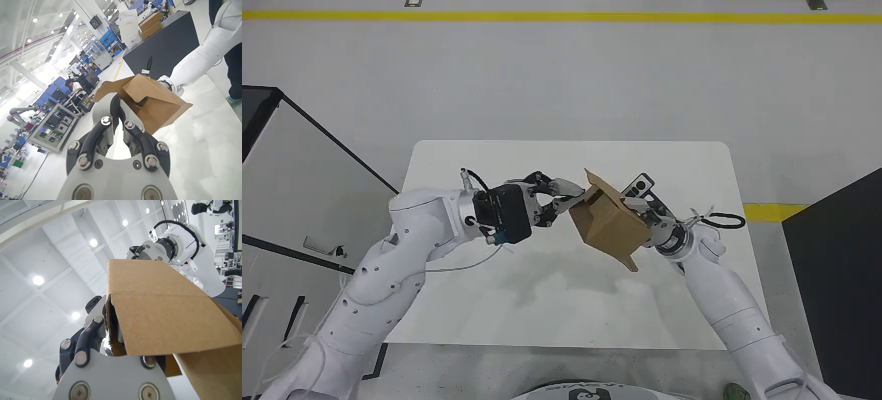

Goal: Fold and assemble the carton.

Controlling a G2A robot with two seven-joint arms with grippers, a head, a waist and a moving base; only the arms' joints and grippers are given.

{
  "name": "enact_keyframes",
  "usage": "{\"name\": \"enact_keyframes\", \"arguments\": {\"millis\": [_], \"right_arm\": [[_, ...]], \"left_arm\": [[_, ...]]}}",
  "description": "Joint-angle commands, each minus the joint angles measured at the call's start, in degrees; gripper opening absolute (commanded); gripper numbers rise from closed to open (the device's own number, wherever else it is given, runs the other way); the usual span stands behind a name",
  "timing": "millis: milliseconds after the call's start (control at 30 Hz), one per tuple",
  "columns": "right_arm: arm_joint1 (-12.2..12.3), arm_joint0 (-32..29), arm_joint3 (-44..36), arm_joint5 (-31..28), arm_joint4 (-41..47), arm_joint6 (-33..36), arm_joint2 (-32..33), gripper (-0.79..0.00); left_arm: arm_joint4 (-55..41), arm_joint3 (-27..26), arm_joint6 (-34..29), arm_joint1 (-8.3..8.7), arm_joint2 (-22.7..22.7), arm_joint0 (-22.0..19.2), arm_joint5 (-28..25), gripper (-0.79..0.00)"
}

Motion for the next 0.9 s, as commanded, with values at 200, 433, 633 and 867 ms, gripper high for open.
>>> {"name": "enact_keyframes", "arguments": {"millis": [200, 433, 633, 867], "right_arm": [[0.26, -0.35, -0.21, -0.36, -3.06, -0.49, 0.2, -0.785], [0.5, -0.58, -0.66, -0.62, -5.13, -0.87, 0.47, -0.785], [0.61, -0.78, -0.85, -0.94, -5.45, -1.08, 0.78, -0.785], [0.72, -0.9, -0.76, -1.25, -4.6, -1.09, 1.64, -0.785]], "left_arm": [[-0.26, -2.41, -0.65, 0.49, -4.5, 0.29, 1.83, -0.785], [3.22, -5.02, -1.57, 0.63, -3.06, -0.62, -0.33, -0.785], [6.32, -4.7, -2.29, 0.47, -0.5, -1.31, 0.23, -0.785], [6.56, -4.21, -2.99, 0.49, -0.03, -1.44, 0.04, -0.785]]}}
